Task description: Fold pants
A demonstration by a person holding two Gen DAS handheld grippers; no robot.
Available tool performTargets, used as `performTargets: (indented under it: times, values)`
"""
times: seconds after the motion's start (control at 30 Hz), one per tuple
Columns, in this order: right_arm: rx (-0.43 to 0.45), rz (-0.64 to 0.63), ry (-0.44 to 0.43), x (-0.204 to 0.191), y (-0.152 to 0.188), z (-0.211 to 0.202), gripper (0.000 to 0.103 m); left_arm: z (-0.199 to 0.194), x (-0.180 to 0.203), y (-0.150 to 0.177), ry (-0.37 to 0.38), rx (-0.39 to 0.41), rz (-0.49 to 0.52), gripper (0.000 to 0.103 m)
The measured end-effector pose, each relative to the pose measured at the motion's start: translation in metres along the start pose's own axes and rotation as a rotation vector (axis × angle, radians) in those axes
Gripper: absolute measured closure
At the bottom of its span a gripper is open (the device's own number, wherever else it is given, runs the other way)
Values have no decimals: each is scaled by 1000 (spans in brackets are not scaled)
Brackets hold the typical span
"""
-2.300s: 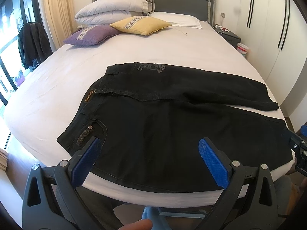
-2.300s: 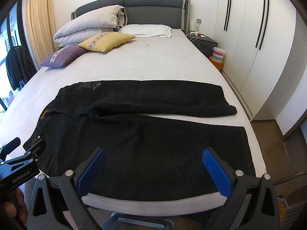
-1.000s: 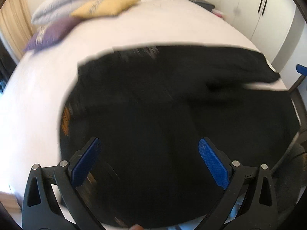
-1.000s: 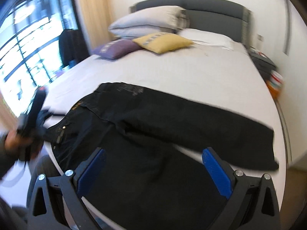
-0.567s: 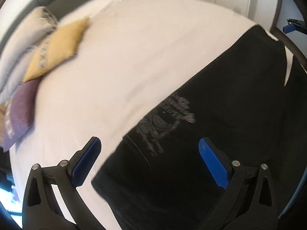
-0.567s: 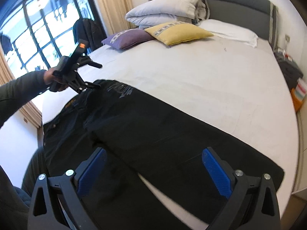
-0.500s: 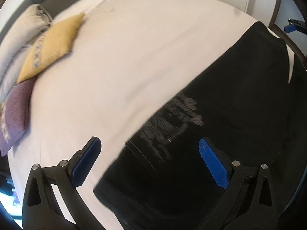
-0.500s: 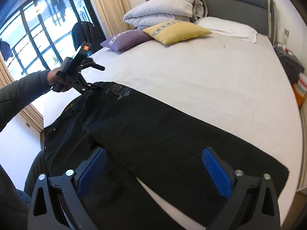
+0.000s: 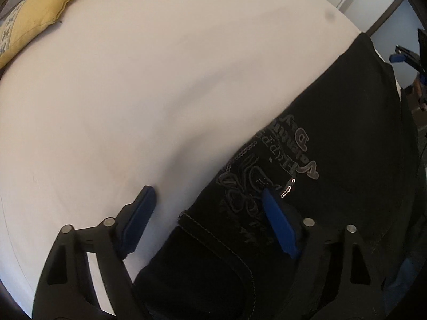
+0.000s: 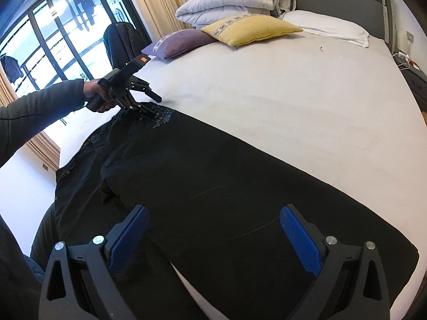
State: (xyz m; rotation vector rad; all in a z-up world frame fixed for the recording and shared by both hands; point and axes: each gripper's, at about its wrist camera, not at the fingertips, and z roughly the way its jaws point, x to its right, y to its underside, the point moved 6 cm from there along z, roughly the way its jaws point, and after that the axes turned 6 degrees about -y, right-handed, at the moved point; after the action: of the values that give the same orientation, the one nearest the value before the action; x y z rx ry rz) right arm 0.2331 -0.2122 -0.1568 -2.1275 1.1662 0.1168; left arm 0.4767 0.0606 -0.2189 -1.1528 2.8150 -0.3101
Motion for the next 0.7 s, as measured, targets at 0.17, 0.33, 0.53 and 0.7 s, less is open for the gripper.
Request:
performTargets:
  times: [0.17,0.33,0.53,0.7]
  values:
    - [-2,-29,15,5,-9,3,4,-3,4,3,12,15,7,65]
    - [5,-85,37,13,-28,7,4,-12,18,11,-53,55,53,88]
    - [4,-131,84,27,-53,18,4,-35,42,34,-183,179,95,97]
    - [-18,-198,83,24,-68,36,11,-62,60,60,-294,274,139,98]
